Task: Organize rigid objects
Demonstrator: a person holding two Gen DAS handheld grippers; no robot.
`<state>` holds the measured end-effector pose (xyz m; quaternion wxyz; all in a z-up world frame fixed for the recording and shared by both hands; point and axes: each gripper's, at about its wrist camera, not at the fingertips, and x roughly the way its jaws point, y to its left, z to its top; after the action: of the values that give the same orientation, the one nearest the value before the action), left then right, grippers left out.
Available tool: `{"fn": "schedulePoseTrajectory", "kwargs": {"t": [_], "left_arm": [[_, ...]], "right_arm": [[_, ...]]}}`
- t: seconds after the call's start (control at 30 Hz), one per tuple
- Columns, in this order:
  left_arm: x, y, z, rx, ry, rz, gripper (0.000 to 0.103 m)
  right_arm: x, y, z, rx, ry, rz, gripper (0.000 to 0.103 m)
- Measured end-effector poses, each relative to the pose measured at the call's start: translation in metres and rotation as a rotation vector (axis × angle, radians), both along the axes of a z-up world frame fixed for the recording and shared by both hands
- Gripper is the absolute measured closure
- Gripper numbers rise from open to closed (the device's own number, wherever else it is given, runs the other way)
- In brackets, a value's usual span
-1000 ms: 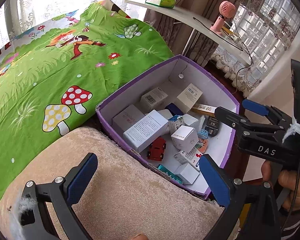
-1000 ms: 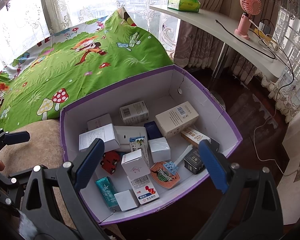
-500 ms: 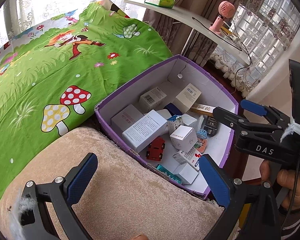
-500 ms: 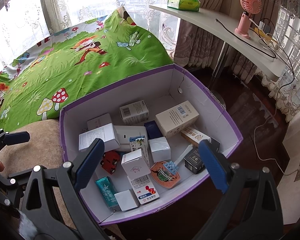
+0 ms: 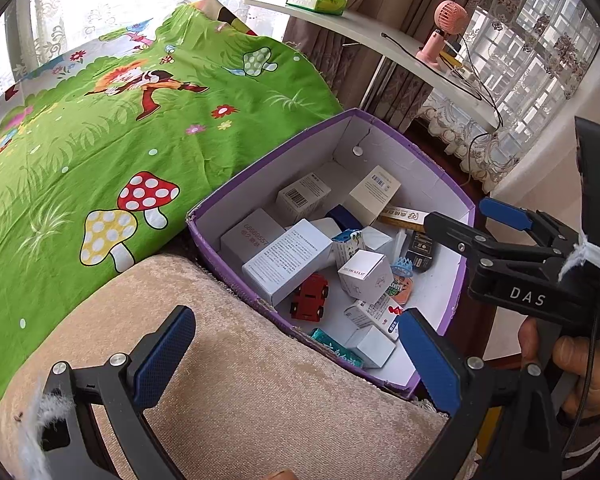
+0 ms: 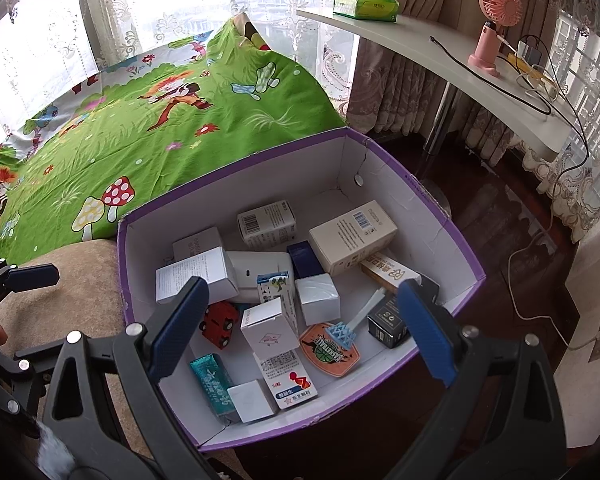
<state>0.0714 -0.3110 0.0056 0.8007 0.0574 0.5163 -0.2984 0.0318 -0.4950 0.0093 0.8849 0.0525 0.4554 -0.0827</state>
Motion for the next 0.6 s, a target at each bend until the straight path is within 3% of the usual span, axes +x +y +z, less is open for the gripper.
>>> {"fn": "schedulePoseTrajectory", "kwargs": {"t": [0.6], "left_arm": [[-0.0012,-0.0072,0.0044,0.006,-0.018,-0.05,0.0]], "right_arm": [[-0.002,-0.0044,-0.0029,0.007,0.006,-0.014,0.007]]}}
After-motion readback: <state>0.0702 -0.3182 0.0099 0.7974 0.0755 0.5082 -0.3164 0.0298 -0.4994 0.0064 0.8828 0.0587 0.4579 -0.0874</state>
